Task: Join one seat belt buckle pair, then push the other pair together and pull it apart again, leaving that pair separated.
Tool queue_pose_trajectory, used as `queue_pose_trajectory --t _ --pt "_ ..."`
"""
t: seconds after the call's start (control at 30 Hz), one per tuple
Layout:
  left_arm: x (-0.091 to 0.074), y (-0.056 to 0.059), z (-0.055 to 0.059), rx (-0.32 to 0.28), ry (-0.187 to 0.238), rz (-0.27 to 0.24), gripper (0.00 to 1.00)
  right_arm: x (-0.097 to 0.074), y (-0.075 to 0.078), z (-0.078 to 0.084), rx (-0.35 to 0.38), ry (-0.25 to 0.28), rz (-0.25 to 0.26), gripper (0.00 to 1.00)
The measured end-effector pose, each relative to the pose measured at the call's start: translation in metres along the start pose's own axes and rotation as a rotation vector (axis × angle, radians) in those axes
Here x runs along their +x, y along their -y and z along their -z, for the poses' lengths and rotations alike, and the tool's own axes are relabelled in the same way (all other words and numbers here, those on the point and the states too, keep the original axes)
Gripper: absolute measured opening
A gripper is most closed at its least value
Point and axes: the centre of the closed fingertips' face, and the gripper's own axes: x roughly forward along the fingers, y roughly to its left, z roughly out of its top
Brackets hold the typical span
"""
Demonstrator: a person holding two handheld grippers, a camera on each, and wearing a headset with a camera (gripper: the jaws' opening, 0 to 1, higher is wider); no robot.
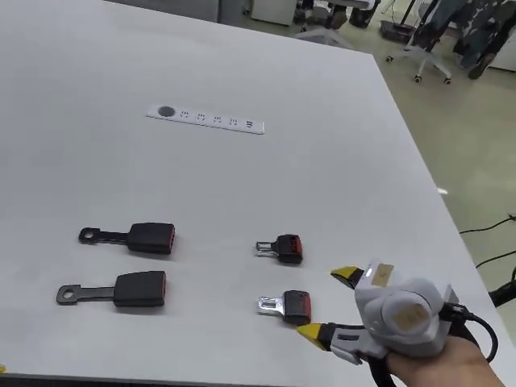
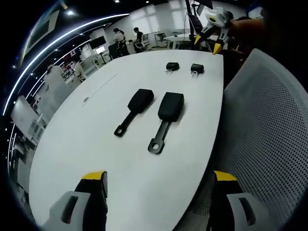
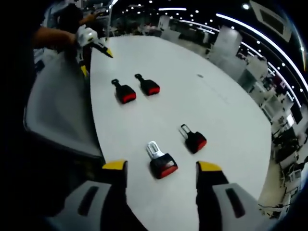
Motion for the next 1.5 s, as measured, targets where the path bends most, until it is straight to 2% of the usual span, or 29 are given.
queue_pose_trajectory --t 0.13,0.3,0.47,0.57,0.6,0.63,0.77,0.9,1.0,1.13,1.23,1.3,1.33,1.5 --pt "0.007 0.004 -0.018 -0.001 0.019 0.046 0.88 0.005 -0.003 0.003 -0.047 -0.021 -0.032 0.59" --pt "0.026 0.015 -0.034 0.053 0.002 0.111 0.88 0.012 -0.003 0.006 -0.106 -0.047 -0.071 0.59" --pt "0.045 0.025 -0.054 0.054 0.004 0.163 0.89 0.020 -0.004 0.010 -0.172 -0.082 -0.123 0.59" --pt "0.054 0.031 -0.062 0.069 -0.017 0.208 0.87 0.024 -0.007 0.013 -0.209 -0.101 -0.169 0.58" --pt "0.056 0.033 -0.063 0.068 -0.029 0.223 0.83 0.026 -0.006 0.012 -0.215 -0.100 -0.170 0.58" --pt "0.059 0.031 -0.066 0.071 -0.036 0.221 0.81 0.028 -0.007 0.013 -0.220 -0.105 -0.187 0.58" --pt "0.070 0.030 -0.072 0.085 -0.048 0.237 0.79 0.037 -0.003 0.019 -0.236 -0.123 -0.215 0.55" --pt "0.082 0.028 -0.070 0.111 -0.095 0.245 0.63 0.045 0.000 0.027 -0.296 -0.156 -0.248 0.48" --pt "0.086 0.031 -0.074 0.133 -0.095 0.254 0.63 0.050 0.000 0.026 -0.301 -0.151 -0.269 0.46" --pt "0.093 0.031 -0.082 0.135 -0.093 0.261 0.63 0.058 0.001 0.031 -0.293 -0.168 -0.306 0.42" --pt "0.101 0.032 -0.081 0.084 -0.111 0.276 0.63 0.064 0.001 0.036 -0.306 -0.190 -0.325 0.42" --pt "0.105 0.034 -0.083 0.075 -0.105 0.280 0.63 0.066 -0.003 0.041 -0.310 -0.216 -0.369 0.41" --pt "0.107 0.035 -0.084 0.069 -0.102 0.283 0.63 0.068 0.000 0.040 -0.308 -0.212 -0.362 0.42" --pt "0.115 0.042 -0.084 0.106 -0.117 0.309 0.61 0.077 0.002 0.047 -0.301 -0.239 -0.389 0.38"
